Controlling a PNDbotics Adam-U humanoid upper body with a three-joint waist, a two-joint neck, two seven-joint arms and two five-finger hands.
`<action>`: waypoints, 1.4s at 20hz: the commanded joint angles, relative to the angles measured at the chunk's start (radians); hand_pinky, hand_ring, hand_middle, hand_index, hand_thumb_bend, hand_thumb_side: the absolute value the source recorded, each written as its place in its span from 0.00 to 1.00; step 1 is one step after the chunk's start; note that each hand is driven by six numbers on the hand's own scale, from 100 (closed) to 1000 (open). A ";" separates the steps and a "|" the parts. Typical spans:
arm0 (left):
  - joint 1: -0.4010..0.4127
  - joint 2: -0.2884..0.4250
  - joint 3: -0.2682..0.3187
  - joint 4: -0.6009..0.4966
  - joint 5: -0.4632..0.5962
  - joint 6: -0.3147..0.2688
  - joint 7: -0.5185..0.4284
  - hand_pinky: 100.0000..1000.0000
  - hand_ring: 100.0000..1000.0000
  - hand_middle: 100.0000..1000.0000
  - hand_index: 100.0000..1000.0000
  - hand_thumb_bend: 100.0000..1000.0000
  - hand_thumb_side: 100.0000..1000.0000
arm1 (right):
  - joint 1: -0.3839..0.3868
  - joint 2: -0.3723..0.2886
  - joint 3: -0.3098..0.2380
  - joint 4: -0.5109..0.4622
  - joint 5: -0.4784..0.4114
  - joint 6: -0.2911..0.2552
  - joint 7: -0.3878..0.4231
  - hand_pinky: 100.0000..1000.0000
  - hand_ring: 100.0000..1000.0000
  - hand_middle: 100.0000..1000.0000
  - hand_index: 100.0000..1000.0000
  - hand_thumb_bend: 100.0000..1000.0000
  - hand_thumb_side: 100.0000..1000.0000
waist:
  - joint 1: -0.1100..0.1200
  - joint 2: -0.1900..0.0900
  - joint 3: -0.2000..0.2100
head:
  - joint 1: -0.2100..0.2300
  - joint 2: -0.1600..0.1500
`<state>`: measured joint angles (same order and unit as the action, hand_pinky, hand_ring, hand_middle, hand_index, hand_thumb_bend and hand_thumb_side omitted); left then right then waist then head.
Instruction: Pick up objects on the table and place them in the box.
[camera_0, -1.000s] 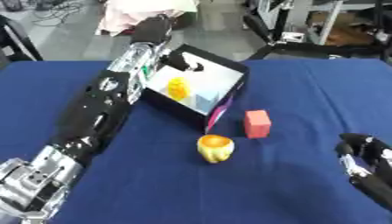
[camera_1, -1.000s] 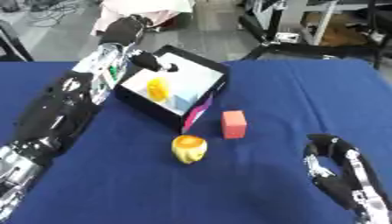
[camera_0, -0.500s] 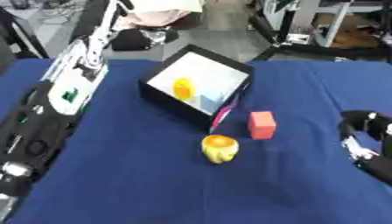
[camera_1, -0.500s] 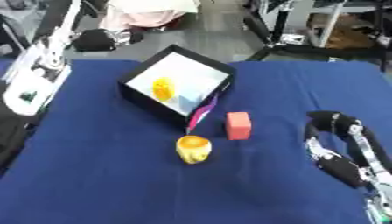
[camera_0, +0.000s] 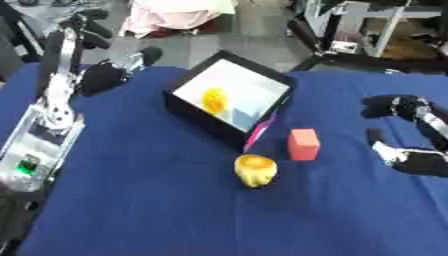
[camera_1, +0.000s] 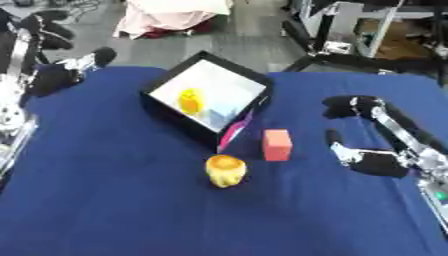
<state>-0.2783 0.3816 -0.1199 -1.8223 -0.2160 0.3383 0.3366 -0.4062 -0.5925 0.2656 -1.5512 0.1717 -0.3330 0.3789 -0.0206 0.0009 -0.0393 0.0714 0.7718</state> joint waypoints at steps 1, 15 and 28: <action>0.025 -0.045 0.027 -0.014 0.021 -0.040 0.054 0.75 0.57 0.53 0.80 0.91 0.52 | -0.078 -0.025 0.027 0.111 0.026 -0.046 0.074 0.81 0.82 0.75 0.90 0.00 0.54 | -0.015 -0.007 0.005 | -0.012 -0.002; 0.079 -0.111 0.027 0.014 -0.011 -0.077 0.052 0.75 0.57 0.53 0.81 0.91 0.53 | -0.303 0.161 0.039 0.524 0.609 -0.308 0.162 0.91 0.94 0.91 0.99 0.00 0.51 | -0.008 -0.004 0.026 | -0.046 -0.002; 0.083 -0.121 0.022 0.012 -0.013 -0.076 0.048 0.75 0.57 0.53 0.81 0.91 0.53 | -0.346 0.232 0.007 0.644 0.800 -0.353 0.080 0.92 0.91 0.74 0.95 0.00 0.43 | -0.005 -0.006 0.032 | -0.064 -0.002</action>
<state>-0.1864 0.2535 -0.0999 -1.7966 -0.2251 0.2642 0.3878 -0.7317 -0.3500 0.2833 -0.9123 0.9538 -0.6824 0.4643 -0.0212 0.0017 -0.0071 0.0103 0.7718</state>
